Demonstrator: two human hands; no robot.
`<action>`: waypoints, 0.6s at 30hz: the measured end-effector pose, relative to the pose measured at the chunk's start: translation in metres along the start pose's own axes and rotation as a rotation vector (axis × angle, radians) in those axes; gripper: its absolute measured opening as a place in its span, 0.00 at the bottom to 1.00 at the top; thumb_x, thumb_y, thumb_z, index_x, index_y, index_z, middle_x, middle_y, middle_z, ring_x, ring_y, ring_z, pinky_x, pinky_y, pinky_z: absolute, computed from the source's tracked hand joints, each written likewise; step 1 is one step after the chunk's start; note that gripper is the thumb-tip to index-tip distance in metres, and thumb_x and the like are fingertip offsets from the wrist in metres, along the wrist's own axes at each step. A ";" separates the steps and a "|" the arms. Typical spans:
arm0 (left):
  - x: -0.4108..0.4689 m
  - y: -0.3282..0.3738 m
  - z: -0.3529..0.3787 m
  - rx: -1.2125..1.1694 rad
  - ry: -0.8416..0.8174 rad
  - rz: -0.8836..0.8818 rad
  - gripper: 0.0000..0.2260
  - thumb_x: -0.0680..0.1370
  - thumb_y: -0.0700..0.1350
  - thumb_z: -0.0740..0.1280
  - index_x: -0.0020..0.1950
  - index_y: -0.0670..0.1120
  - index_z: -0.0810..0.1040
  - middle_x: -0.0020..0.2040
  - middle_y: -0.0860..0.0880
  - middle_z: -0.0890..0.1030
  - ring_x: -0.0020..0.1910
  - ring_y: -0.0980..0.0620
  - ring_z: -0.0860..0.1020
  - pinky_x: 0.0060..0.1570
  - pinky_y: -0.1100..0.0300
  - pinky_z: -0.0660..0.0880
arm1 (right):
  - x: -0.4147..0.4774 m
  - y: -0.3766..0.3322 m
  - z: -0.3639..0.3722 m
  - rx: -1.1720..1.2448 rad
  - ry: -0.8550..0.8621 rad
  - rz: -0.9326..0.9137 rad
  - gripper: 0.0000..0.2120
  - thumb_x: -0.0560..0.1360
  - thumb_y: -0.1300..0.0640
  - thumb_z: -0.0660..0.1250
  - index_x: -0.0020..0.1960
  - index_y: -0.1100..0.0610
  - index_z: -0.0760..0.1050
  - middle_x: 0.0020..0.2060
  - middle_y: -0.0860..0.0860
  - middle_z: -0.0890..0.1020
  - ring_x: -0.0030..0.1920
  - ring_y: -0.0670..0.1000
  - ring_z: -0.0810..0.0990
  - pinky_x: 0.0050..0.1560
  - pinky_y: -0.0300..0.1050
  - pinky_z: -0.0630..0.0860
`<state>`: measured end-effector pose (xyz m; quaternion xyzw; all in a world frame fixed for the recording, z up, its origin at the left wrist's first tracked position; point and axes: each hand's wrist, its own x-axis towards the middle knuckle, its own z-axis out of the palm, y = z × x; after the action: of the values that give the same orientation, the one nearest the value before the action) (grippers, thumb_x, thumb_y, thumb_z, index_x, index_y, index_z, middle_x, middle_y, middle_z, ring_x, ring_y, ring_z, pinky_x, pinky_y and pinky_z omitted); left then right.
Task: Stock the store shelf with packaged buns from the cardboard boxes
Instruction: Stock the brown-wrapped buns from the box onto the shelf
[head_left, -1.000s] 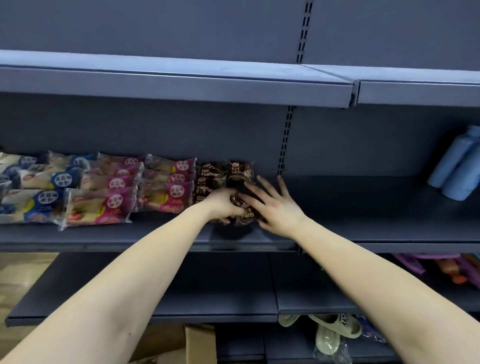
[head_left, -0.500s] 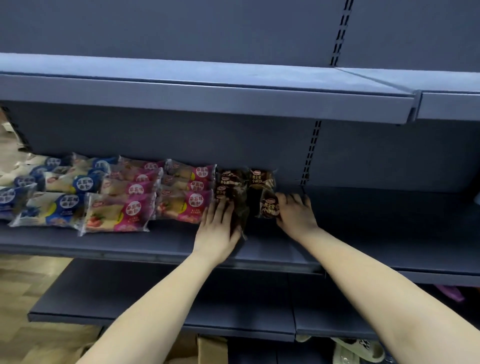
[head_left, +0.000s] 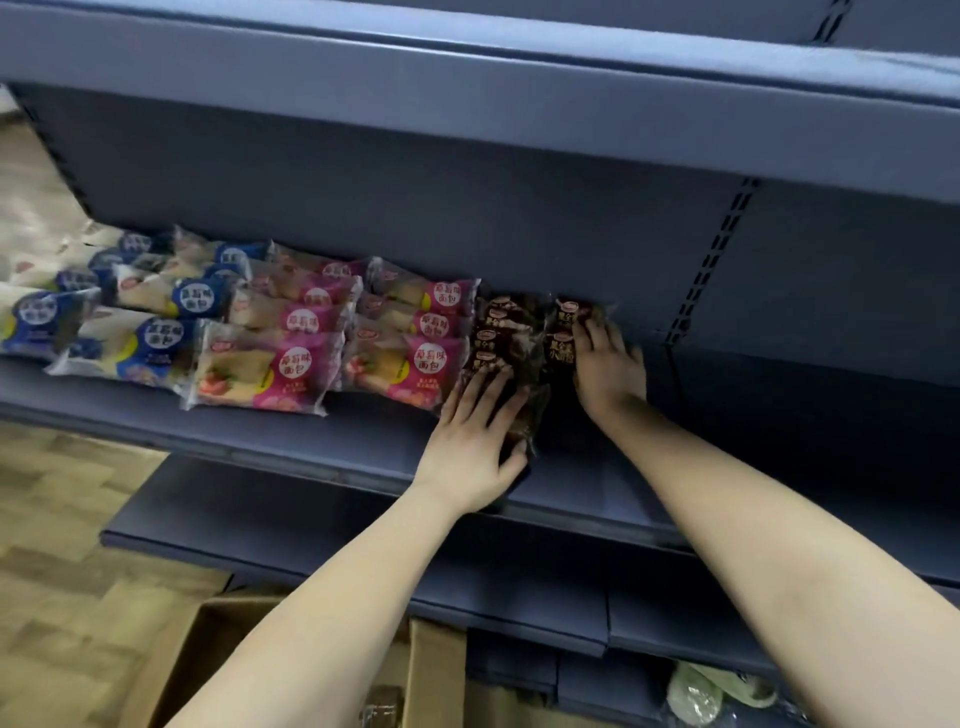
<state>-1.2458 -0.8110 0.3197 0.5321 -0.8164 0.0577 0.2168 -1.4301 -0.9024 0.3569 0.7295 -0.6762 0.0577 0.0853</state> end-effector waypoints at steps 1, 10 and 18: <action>0.000 0.000 0.000 -0.007 -0.003 -0.002 0.26 0.75 0.55 0.57 0.71 0.47 0.70 0.73 0.44 0.67 0.72 0.40 0.63 0.72 0.48 0.53 | 0.002 -0.001 0.002 0.003 -0.014 0.012 0.31 0.79 0.61 0.58 0.77 0.59 0.48 0.77 0.55 0.50 0.77 0.56 0.46 0.71 0.59 0.58; 0.001 0.000 -0.002 -0.051 -0.002 -0.019 0.26 0.74 0.55 0.58 0.69 0.46 0.71 0.72 0.43 0.68 0.73 0.41 0.63 0.73 0.50 0.51 | 0.010 -0.003 0.005 0.132 -0.186 0.109 0.34 0.80 0.60 0.55 0.77 0.55 0.37 0.77 0.50 0.39 0.76 0.55 0.38 0.73 0.64 0.49; 0.000 -0.002 -0.005 -0.037 -0.057 -0.026 0.30 0.74 0.58 0.53 0.73 0.47 0.66 0.75 0.44 0.63 0.76 0.41 0.56 0.73 0.49 0.45 | -0.046 -0.004 -0.016 0.080 -0.121 0.077 0.34 0.81 0.51 0.55 0.77 0.57 0.35 0.77 0.50 0.38 0.76 0.54 0.39 0.72 0.66 0.45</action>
<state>-1.2425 -0.8108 0.3240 0.5399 -0.8162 0.0246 0.2042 -1.4290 -0.8543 0.3633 0.7079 -0.7049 0.0437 0.0128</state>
